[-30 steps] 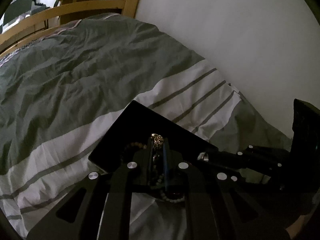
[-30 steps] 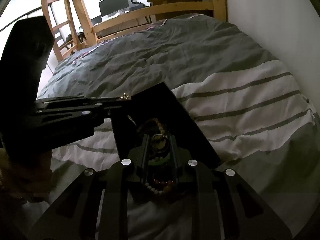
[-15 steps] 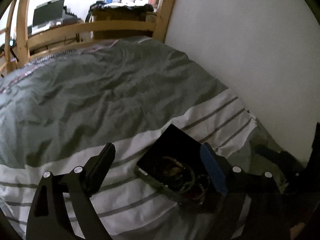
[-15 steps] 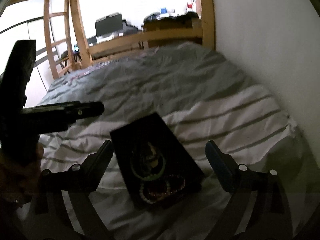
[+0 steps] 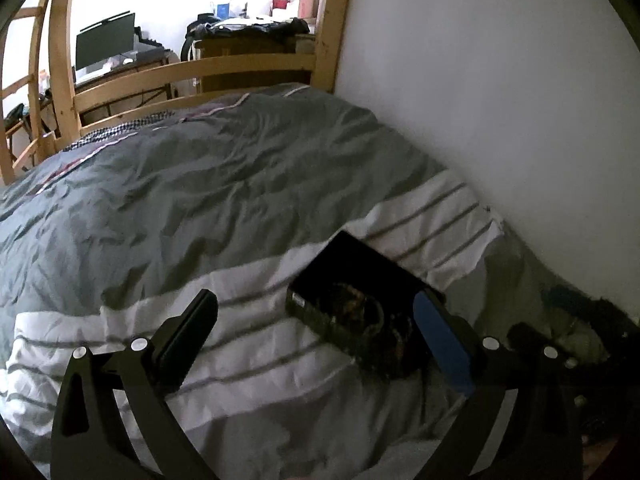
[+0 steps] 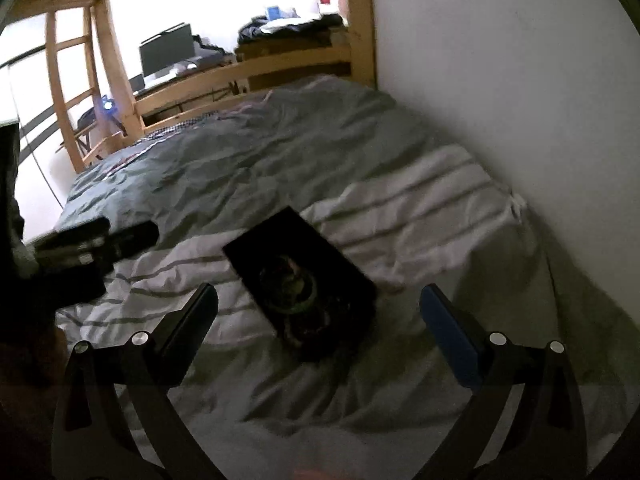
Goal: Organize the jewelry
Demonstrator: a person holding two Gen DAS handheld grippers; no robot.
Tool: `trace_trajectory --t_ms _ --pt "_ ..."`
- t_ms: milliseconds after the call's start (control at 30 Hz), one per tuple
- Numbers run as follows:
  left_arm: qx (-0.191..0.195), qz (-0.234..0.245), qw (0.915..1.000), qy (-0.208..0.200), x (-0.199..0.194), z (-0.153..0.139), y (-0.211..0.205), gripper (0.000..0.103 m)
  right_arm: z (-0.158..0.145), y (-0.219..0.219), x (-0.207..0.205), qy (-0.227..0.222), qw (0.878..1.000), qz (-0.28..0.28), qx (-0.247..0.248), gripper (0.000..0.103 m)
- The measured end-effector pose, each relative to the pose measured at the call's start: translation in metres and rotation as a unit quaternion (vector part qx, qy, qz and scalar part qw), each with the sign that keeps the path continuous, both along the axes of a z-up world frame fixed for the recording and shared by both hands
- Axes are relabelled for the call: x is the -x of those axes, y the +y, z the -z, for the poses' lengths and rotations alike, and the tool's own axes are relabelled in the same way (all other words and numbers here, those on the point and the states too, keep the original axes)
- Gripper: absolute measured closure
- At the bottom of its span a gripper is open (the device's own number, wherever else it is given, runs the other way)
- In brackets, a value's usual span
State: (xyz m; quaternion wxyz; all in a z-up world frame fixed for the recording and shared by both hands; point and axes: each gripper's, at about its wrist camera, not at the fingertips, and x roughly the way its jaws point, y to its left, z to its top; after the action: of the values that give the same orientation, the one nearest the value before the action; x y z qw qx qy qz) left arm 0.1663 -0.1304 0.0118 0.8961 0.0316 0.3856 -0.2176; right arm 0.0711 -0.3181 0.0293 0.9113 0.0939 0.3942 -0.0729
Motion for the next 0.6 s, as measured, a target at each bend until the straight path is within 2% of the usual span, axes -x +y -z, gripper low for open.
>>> trace_trajectory --t_ms 133,300,433,600 --pt "-0.022 -0.001 0.9998 -0.001 0.018 0.0 0.005 0.007 -0.006 0.005 0.013 0.011 1.0 0.006 0.022 0.004" --pt "-0.067 0.006 0.9977 -0.011 0.042 -0.002 -0.001 0.007 0.002 0.005 0.023 0.035 0.999 0.013 0.019 0.004" --pt "-0.071 0.011 0.9974 -0.007 0.051 -0.002 -0.001 0.007 0.009 0.011 0.026 0.05 0.998 0.01 0.033 0.004" --pt "-0.065 0.01 0.9976 0.019 0.057 0.009 0.006 0.007 0.012 0.013 0.025 0.058 0.998 0.003 0.033 0.004"
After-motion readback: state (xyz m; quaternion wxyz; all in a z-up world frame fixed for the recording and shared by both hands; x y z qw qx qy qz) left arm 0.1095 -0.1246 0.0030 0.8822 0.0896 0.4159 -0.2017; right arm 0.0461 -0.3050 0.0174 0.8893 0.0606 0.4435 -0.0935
